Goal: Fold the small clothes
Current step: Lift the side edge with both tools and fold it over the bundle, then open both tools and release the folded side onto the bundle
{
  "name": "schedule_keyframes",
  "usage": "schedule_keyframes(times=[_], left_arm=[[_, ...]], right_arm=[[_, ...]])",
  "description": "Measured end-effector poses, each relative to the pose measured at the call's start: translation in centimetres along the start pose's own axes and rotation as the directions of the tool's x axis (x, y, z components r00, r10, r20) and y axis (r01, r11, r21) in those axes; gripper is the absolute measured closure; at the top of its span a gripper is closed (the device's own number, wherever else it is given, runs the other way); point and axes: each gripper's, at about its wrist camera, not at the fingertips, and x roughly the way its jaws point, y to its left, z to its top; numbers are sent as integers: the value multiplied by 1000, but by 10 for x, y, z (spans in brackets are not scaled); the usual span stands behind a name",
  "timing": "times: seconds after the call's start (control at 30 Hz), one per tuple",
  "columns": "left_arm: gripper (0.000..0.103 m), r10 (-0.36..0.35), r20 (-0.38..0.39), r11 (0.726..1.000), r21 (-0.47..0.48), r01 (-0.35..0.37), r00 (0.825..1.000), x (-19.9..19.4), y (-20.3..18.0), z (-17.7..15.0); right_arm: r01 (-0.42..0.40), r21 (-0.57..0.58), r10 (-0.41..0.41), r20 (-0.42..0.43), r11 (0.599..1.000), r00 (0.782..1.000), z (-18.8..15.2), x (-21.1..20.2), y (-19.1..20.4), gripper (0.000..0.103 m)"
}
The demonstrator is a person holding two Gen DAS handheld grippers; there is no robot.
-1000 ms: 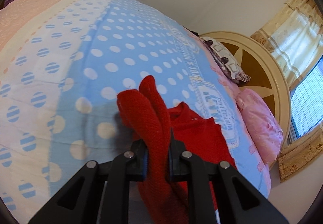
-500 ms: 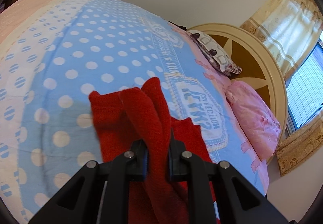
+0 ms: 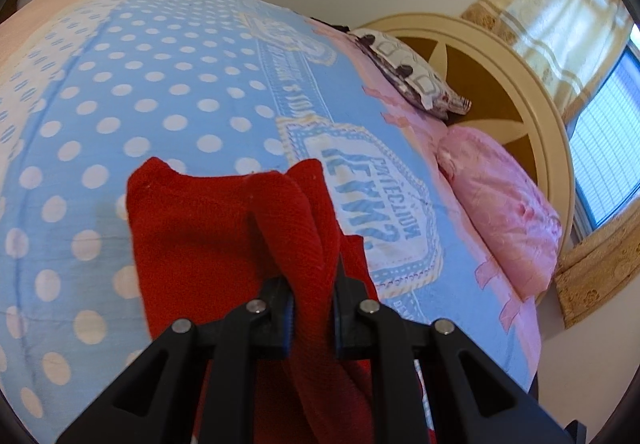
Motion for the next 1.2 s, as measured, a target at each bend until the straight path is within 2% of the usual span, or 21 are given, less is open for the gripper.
schedule_keyframes(times=[0.47,0.7,0.77,0.9,0.93,0.97,1.03,1.2], left_arm=[[88,50,-93,995,87,-41,994,52,-36,-11],[88,74,-101,985,160,-57,992,70,-53,-19],[81,77,-97,981,183,-58,992,70,-56,-21],[75,52,-62,978,206,-38,997,53,-58,-24],[68,48,-46,975,218,-37,998,46,-58,-25],[61,56,-24,971,233,-49,998,37,-57,-28],[56,73,6,964,257,-72,997,24,-52,-34],[52,125,67,933,332,-140,990,-5,-34,-67]], right_arm=[[-21,171,32,-64,985,997,-18,5,-49,93],[-33,248,55,-83,968,995,-28,7,-69,93],[-39,269,63,-84,962,994,-30,7,-73,93],[-48,301,73,-75,953,995,-34,7,-80,92],[-50,309,77,-74,950,994,-35,8,-81,92],[-55,317,83,-75,947,994,-35,8,-83,92],[-61,328,90,-75,943,993,-35,10,-85,92],[-79,388,107,-52,918,993,-39,7,-96,90]])
